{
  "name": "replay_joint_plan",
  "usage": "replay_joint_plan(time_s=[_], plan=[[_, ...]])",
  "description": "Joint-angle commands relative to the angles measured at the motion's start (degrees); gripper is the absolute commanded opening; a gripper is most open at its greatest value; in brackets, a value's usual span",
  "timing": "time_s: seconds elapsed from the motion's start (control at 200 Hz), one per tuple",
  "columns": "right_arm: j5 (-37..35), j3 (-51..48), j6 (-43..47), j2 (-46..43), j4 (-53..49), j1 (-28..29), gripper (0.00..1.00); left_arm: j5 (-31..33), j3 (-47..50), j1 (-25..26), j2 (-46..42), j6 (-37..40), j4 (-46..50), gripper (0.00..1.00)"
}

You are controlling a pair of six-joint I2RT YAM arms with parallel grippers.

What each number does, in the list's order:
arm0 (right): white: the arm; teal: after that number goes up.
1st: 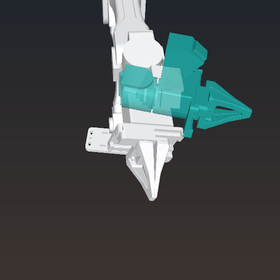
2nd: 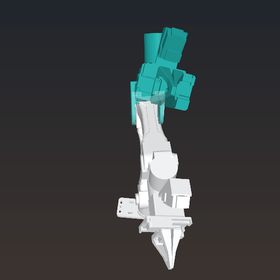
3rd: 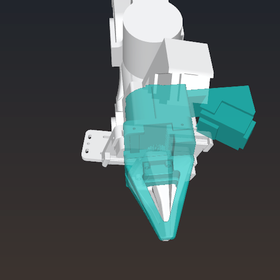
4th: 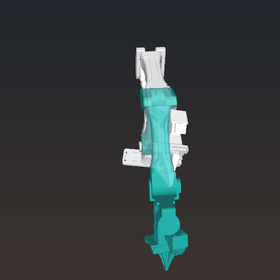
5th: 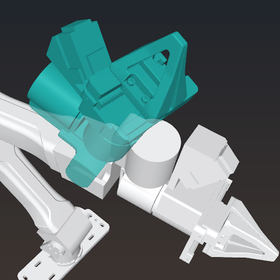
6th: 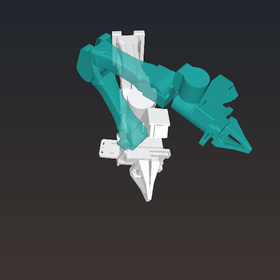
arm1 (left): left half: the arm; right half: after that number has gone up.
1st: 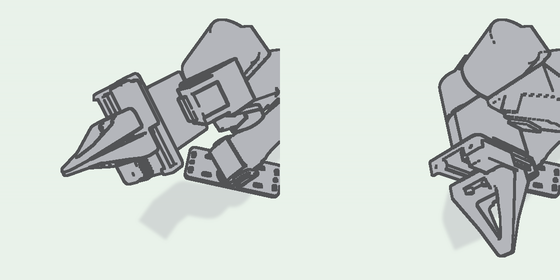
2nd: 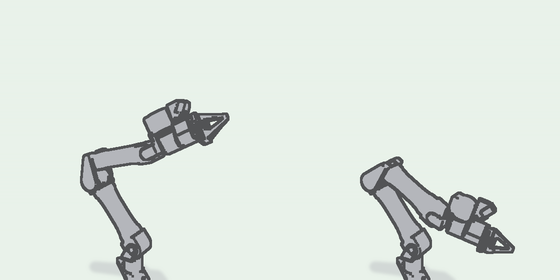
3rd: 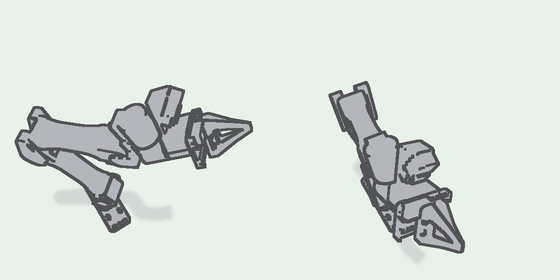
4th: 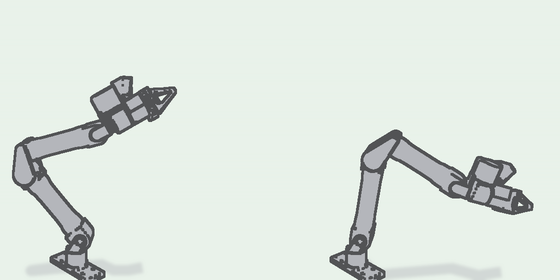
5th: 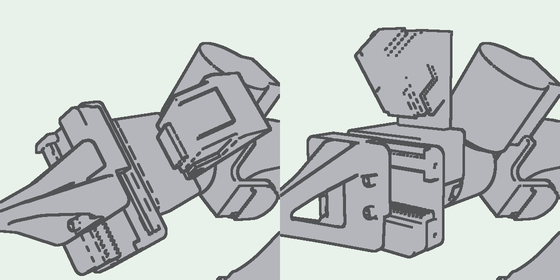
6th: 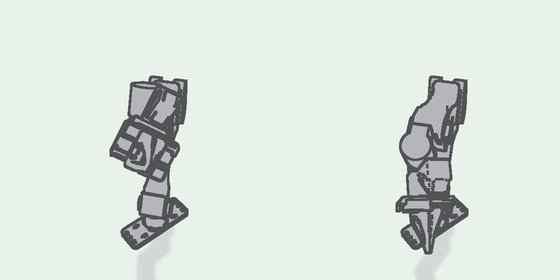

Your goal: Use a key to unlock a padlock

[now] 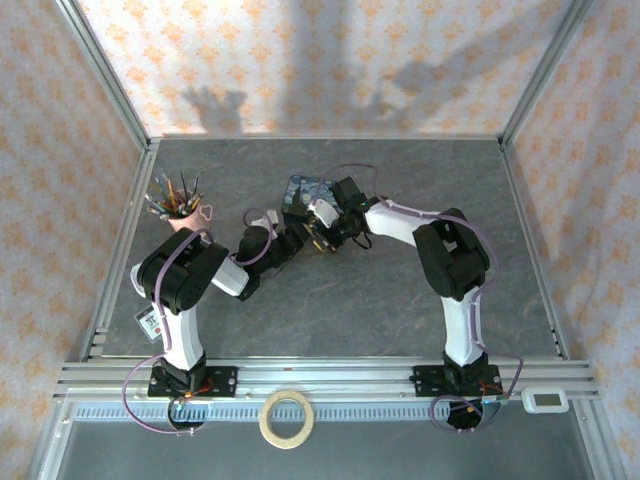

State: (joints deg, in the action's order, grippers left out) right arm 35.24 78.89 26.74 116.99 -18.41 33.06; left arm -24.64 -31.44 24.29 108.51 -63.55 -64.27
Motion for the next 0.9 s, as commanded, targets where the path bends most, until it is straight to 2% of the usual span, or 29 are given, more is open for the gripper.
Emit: replay_joint_plan(time_s=[0.0, 0.505, 0.681, 0.741, 0.896], plan=[[1.67, -0.84, -1.01, -2.68, 1.86, -0.01, 0.00, 3.47, -0.48, 0.05, 0.46, 0.43, 0.92, 0.40], [4.10, -1.64, -1.51, -2.98, 3.20, -0.01, 0.00, 5.14, -6.73, 0.74, 7.19, -1.49, -3.18, 0.24], [3.88, -2.09, -1.90, -3.69, 3.54, -0.01, 0.00, 4.71, -7.67, 1.17, 8.71, -2.11, -3.97, 0.00], [3.76, -2.49, -2.84, -4.34, 3.65, -0.01, 0.00, 4.77, -7.46, 1.17, 8.78, -2.13, -4.29, 0.00], [2.68, -4.63, -9.67, -8.10, 4.35, 0.00, 0.21, 4.80, -6.86, 1.12, 8.45, -1.54, -3.97, 0.00]])
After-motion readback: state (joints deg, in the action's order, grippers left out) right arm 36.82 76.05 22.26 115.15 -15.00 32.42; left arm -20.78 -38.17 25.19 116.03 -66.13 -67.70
